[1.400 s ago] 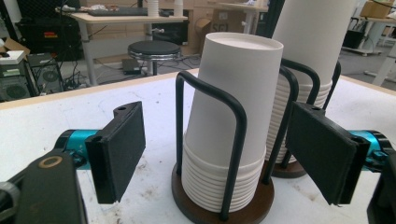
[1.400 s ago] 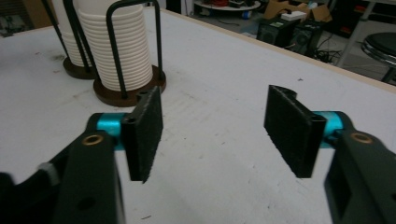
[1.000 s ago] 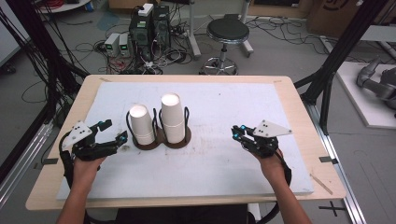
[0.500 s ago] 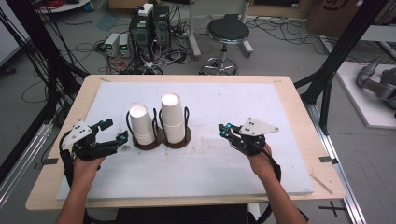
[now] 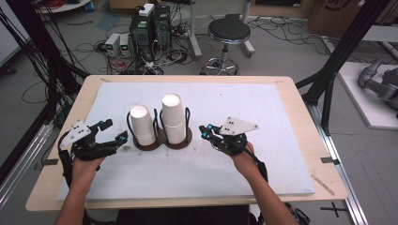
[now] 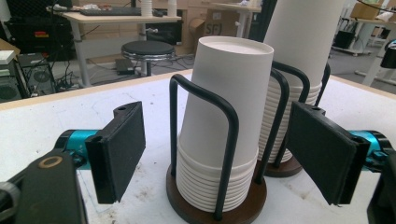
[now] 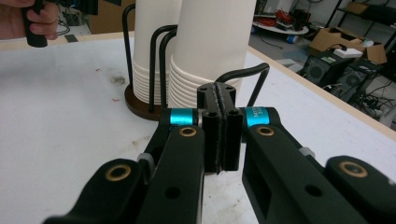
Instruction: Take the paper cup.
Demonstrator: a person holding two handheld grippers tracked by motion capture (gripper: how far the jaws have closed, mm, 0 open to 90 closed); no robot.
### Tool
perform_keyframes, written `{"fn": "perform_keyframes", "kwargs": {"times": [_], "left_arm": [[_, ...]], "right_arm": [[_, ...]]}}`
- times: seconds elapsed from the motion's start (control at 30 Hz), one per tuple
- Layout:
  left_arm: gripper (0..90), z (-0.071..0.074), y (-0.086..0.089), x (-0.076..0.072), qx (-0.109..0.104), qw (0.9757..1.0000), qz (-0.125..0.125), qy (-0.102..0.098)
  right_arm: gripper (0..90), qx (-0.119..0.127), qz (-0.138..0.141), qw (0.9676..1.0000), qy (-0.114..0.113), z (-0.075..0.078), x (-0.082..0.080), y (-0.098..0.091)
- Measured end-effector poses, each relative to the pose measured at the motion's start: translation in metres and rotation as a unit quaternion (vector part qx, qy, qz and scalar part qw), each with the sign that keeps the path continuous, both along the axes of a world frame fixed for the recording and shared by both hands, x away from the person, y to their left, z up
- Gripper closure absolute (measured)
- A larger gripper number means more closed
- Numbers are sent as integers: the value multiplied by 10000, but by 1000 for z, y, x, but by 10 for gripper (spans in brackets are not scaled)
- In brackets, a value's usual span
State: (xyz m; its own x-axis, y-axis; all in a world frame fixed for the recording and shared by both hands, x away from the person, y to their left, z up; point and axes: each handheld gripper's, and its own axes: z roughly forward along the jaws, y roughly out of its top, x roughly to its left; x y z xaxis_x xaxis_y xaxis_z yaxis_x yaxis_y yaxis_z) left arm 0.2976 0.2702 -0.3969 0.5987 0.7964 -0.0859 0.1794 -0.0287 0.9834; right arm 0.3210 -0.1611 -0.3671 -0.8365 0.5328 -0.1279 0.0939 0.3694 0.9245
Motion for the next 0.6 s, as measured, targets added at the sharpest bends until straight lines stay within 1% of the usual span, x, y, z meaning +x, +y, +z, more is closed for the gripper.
{"fn": "perform_keyframes", "kwargs": {"times": [0.07,0.1,0.23,0.27,0.33,0.5,0.57,0.6], "left_arm": [[200,0,1,0,-18,10000,3,-3],[203,0,1,0,-26,10000,-10,8],[205,0,0,1,-21,10000,-69,8],[205,0,0,1,-11,10000,-79,6],[205,0,-1,1,-8,10000,-92,5],[204,0,0,2,-30,9999,-105,11],[205,0,0,2,-43,9999,-111,7],[205,0,1,1,-32,9999,-105,6]], "right_arm": [[900,27,18,10000,14,0,0,1],[900,63,60,10000,17,0,1,5],[900,22,223,9997,38,-2,0,19],[900,22,223,9997,38,-2,0,19],[900,38,361,9993,88,-3,-1,30],[900,79,500,9986,148,-5,-1,45],[900,213,533,9981,211,-7,0,51],[900,333,548,9976,270,-11,1,59]]}}
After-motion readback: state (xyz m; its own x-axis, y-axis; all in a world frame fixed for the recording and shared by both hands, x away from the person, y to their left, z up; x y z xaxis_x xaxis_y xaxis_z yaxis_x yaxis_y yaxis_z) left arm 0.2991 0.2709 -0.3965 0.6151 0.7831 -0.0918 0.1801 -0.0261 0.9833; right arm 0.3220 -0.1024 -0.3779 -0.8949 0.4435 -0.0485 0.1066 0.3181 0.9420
